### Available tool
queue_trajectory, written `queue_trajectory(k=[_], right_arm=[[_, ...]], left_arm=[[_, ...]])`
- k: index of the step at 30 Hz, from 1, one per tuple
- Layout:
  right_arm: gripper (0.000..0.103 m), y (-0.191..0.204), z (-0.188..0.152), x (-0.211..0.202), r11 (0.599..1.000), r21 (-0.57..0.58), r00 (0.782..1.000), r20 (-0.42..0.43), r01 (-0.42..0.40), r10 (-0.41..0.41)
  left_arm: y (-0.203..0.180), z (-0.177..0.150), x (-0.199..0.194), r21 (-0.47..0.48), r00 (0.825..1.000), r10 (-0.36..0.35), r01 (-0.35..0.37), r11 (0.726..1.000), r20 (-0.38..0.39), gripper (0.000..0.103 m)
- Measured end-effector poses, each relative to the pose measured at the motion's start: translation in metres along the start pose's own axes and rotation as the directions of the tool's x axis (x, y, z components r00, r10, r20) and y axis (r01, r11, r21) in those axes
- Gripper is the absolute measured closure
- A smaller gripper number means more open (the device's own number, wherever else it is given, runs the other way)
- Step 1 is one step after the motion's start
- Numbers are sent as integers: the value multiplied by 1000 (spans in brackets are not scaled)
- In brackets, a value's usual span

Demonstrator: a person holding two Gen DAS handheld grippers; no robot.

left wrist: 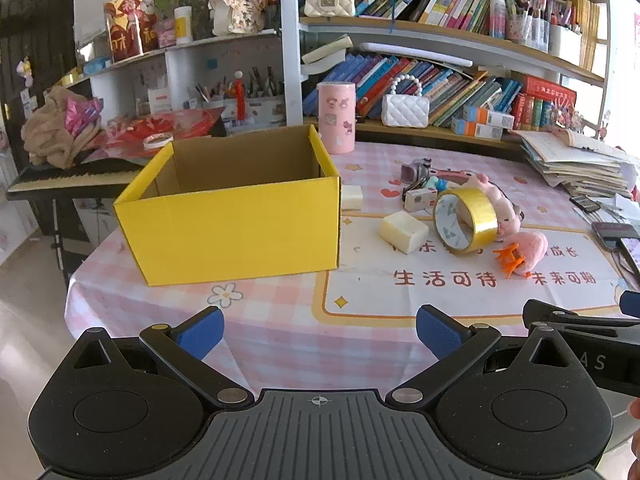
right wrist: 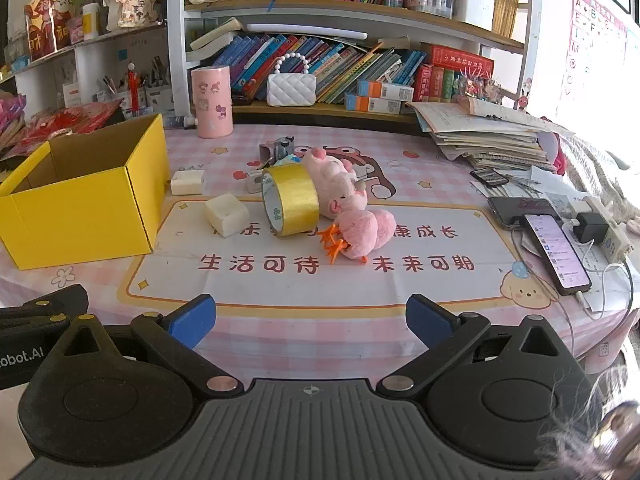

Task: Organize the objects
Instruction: 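Move both tools toward the plush toys and tape roll on the table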

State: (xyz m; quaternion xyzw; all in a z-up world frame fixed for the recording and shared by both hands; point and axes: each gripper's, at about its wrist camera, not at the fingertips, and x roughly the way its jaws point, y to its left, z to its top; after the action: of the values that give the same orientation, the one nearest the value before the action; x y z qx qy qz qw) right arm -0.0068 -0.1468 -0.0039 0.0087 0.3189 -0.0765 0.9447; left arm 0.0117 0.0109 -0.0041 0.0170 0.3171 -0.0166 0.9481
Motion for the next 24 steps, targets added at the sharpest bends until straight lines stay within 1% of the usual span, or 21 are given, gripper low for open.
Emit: queue_trajectory(k=[10,19,24], right_arm=[[2,3,-2,6,1000,5,1000,-5,-10,10],[4,0,1,18,999,13,999,-32,-37,38],[4,-3,4,23,999,10,999,-25,-41,41]], left_arm=[[1,1,7,2,1000,-2,2,1000,-10,0],[-4,6,15,23,1000,17,-17,1000,-5,0],[-6,7,21,23,999,28,-28,999,-16,0]])
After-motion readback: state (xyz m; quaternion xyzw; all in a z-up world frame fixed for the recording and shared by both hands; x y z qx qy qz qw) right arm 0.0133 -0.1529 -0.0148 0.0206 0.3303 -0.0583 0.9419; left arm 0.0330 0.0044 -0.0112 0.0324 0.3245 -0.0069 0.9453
